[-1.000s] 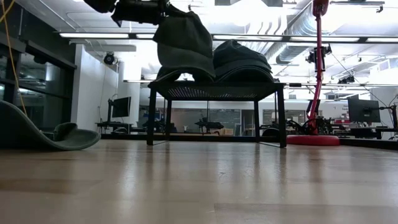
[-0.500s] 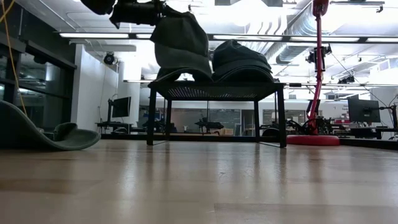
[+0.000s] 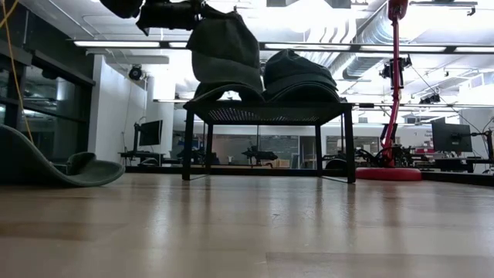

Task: Pick & Place hat
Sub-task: Stack the right dark green cap on top of the other dark green cap on the shelf

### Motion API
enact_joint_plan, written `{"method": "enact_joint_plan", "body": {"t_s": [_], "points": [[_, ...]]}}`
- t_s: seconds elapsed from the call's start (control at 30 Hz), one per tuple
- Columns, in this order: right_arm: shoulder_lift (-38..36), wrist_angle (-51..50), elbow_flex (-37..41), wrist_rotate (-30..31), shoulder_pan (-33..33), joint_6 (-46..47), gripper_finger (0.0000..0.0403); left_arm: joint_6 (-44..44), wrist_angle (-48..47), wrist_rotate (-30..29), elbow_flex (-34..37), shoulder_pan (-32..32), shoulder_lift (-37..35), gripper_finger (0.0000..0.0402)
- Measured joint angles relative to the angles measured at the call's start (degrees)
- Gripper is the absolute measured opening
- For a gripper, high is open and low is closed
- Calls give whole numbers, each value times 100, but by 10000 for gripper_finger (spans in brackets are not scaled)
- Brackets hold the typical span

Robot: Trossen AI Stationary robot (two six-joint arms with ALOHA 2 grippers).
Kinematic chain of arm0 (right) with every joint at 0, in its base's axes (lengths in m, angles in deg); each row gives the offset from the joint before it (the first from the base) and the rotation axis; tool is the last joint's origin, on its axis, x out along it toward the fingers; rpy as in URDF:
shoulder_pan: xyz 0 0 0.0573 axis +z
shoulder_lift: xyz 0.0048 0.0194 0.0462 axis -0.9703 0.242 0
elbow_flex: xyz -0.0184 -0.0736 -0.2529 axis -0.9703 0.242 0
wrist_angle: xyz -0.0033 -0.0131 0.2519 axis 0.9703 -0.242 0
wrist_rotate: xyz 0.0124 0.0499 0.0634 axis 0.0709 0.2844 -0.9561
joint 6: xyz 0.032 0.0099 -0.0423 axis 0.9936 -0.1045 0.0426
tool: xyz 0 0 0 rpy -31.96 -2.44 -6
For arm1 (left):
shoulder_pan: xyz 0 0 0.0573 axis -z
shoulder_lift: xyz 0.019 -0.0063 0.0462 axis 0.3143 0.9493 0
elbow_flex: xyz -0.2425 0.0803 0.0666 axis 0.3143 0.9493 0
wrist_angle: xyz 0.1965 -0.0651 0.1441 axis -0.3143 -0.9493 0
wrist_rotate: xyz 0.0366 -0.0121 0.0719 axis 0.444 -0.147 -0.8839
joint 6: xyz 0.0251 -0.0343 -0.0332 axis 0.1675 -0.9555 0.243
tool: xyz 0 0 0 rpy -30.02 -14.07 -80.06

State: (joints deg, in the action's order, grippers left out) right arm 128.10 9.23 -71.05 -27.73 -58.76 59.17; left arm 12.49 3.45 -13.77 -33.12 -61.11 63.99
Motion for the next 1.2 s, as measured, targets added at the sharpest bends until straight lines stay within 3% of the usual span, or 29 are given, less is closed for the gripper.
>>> {"method": "enact_joint_plan", "body": {"t_s": [0.57,1.0,1.2], "points": [[0,7,-2,-2,0,15,227,224,-432,-225,0,-7,0,8],[0,9,0,-46,0,17,227,628,-484,-948,0,-7,4,136],[0,7,-1,-46,-1,17,227,1273,-456,-1443,0,-7,4,172]]}}
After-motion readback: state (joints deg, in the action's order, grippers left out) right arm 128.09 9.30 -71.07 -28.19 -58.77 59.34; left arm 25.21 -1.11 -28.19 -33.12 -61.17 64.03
